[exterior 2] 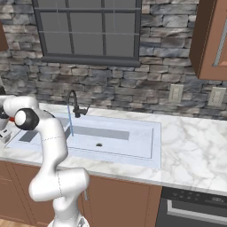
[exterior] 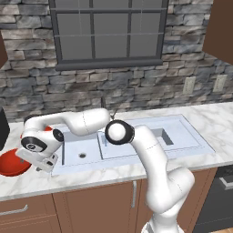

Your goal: Rinse each bowl for a few seconds and place them down in the sink or on the counter.

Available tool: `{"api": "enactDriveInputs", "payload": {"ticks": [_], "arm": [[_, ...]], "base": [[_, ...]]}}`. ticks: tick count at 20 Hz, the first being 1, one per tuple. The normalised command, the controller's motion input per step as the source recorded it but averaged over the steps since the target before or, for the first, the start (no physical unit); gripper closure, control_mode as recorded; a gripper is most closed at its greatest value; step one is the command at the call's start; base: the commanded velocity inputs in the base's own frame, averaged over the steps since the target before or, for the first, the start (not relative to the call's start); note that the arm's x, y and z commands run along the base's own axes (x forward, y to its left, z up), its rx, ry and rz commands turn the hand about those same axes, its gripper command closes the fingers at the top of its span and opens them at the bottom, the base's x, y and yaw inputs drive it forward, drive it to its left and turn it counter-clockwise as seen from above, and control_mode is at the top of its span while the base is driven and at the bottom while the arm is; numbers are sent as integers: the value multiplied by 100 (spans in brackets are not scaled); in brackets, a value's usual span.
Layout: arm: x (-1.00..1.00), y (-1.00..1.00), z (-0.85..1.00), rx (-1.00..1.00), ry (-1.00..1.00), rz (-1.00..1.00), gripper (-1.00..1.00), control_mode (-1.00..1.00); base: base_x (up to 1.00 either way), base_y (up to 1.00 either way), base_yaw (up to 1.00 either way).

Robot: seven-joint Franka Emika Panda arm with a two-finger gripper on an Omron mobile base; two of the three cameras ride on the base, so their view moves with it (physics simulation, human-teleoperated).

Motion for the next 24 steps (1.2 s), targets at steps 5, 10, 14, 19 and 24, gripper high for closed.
{"api": "enactDriveInputs", "payload": {"ticks": [5, 10, 14, 19, 24], "arm": [[28, 41, 12, -18, 5, -2, -100, -100], [28, 51, 5, -19, 5, -3, -100, -100], [20, 65, -3, -24, 3, -6, 100, -100], [18, 34, 0, -19, 2, -5, 100, -100], [8, 9, 0, -16, 0, -3, 100, -100]], "base": [[0, 0, 0], [0, 0, 0], [0, 0, 0], [0, 0, 0], [0, 0, 0]]}}
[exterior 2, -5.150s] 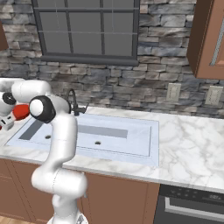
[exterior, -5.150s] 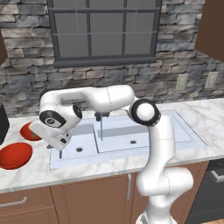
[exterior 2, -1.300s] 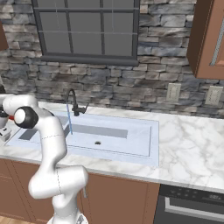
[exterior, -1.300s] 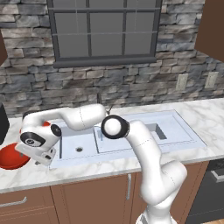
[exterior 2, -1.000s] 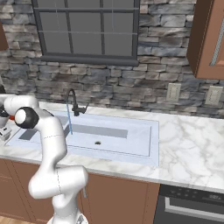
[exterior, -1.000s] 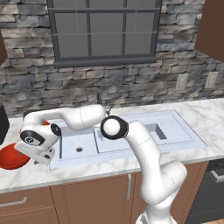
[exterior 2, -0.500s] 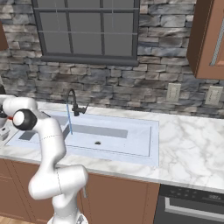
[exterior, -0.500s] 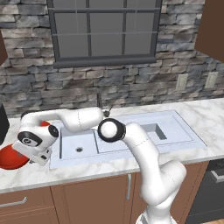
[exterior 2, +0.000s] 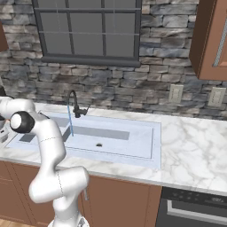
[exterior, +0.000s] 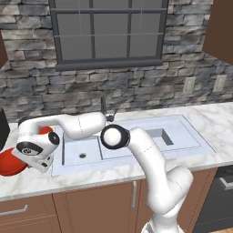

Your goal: Rinse each bowl for a few seconds and place them down in the sink or on the counter.

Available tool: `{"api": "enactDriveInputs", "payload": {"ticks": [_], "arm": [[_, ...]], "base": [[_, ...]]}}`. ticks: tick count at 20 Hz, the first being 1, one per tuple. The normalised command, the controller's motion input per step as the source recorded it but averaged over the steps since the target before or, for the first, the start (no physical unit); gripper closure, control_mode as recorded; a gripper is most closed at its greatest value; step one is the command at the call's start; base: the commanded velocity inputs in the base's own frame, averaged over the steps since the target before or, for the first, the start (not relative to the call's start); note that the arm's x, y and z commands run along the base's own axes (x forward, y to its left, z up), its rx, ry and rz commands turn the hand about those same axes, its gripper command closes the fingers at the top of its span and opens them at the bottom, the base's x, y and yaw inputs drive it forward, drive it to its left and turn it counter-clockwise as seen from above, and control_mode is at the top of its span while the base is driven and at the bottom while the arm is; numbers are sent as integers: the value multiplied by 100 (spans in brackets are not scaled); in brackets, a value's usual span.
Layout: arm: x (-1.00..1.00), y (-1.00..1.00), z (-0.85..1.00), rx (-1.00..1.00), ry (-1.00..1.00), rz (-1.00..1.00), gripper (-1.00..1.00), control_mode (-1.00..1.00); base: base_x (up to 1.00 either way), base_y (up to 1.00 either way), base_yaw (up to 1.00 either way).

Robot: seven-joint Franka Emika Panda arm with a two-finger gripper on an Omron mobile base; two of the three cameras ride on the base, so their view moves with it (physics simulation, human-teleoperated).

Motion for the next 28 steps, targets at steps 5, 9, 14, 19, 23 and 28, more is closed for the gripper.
{"api": "enactDriveInputs", "payload": {"ticks": [5, 9, 14, 19, 23, 28], "arm": [[-7, 0, 0, -7, 0, -3, 100, -100], [-10, -8, 22, 0, 0, -7, 100, -100], [-10, -45, 80, 0, 0, -17, 100, -100], [-1, -50, 89, 0, 0, -15, 100, -100], [-8, -48, 73, -1, 2, -18, 100, -100], [-17, -46, 63, -2, 5, -21, 100, -100]], "base": [[0, 0, 0], [0, 0, 0], [0, 0, 0], [0, 0, 0], [0, 0, 0], [0, 0, 0]]}}
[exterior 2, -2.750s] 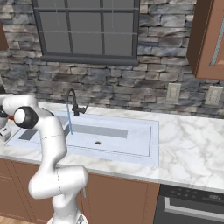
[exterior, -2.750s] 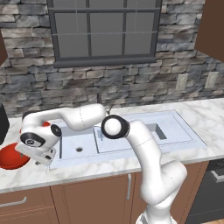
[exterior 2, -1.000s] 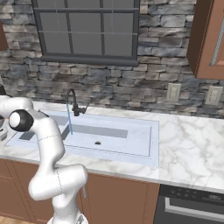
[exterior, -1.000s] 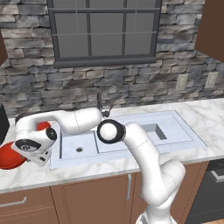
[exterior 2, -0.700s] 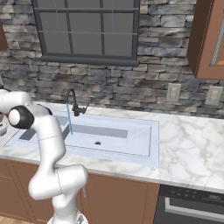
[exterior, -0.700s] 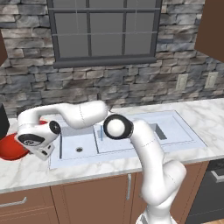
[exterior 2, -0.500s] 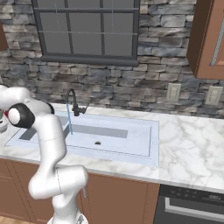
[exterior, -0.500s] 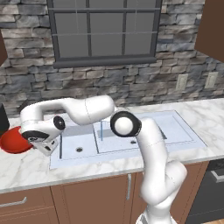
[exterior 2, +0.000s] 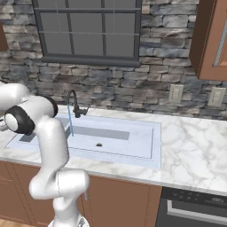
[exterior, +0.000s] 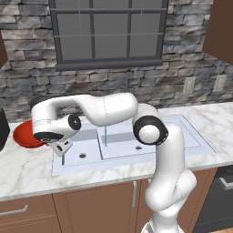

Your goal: Rinse each bowl for a few seconds and place them down in the sink or on the counter.

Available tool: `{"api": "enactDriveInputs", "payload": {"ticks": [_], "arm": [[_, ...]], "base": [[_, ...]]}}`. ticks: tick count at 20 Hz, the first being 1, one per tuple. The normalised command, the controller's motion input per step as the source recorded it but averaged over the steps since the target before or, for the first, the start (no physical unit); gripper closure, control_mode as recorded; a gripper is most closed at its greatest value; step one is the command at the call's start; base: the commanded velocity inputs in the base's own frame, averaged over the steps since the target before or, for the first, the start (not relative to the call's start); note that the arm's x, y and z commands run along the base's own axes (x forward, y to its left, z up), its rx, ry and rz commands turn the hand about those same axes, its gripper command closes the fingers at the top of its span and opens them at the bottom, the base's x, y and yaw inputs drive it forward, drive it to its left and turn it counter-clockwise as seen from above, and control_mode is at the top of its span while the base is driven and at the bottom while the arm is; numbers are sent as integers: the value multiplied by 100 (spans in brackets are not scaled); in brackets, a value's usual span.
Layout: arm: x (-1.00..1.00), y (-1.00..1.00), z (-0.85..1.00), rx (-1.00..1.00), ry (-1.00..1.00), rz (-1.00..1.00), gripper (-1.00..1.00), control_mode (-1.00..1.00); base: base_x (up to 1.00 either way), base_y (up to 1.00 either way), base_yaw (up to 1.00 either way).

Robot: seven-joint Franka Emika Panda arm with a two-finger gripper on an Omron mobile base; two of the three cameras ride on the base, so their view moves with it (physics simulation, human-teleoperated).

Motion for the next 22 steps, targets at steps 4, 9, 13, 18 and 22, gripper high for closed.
{"api": "enactDriveInputs", "payload": {"ticks": [4, 9, 13, 18, 22], "arm": [[-19, -42, 51, -1, 11, -22, 100, -100], [-10, -50, 49, -4, 17, -20, 100, -100], [-9, -53, 38, -8, 17, -20, 100, -100], [-8, -43, 37, -10, 15, -19, 100, -100], [-10, -16, 33, -15, 10, -17, 100, -100]], "base": [[0, 0, 0], [0, 0, 0], [0, 0, 0], [0, 0, 0], [0, 0, 0]]}}
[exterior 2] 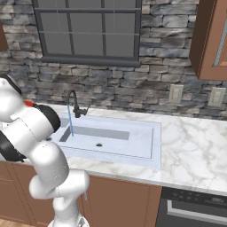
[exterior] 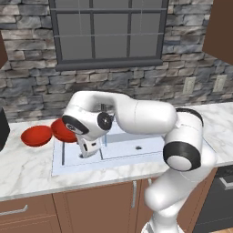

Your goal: Rinse each bowl for a few seconds and place them down in the sink or on the counter.

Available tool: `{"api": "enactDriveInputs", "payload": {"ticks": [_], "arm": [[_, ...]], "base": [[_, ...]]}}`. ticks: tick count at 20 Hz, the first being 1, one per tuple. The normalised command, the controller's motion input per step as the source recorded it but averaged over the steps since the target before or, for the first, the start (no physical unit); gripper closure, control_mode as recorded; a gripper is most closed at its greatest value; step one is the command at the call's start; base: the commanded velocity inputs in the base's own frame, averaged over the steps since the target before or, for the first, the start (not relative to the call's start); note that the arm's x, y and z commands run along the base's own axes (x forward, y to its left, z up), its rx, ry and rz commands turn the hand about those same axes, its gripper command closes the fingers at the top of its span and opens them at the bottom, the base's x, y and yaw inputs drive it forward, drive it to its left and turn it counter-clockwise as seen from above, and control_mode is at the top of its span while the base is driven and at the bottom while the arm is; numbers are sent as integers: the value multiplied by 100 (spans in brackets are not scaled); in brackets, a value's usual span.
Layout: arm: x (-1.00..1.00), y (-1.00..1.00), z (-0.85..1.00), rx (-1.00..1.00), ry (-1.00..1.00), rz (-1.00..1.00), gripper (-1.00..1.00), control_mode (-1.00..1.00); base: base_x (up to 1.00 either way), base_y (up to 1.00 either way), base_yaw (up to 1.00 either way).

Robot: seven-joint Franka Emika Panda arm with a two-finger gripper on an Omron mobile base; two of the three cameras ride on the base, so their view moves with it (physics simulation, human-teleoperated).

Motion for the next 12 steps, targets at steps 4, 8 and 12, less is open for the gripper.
{"api": "enactDriveInputs", "payload": {"ticks": [4, 8, 12], "arm": [[-2, -14, 32, -21, 11, -17, 100, -100], [0, -11, 24, -21, 15, -16, 100, -100], [1, 0, 17, -23, 17, -12, 100, -100]], "base": [[0, 0, 0], [0, 0, 0], [0, 0, 0]]}}
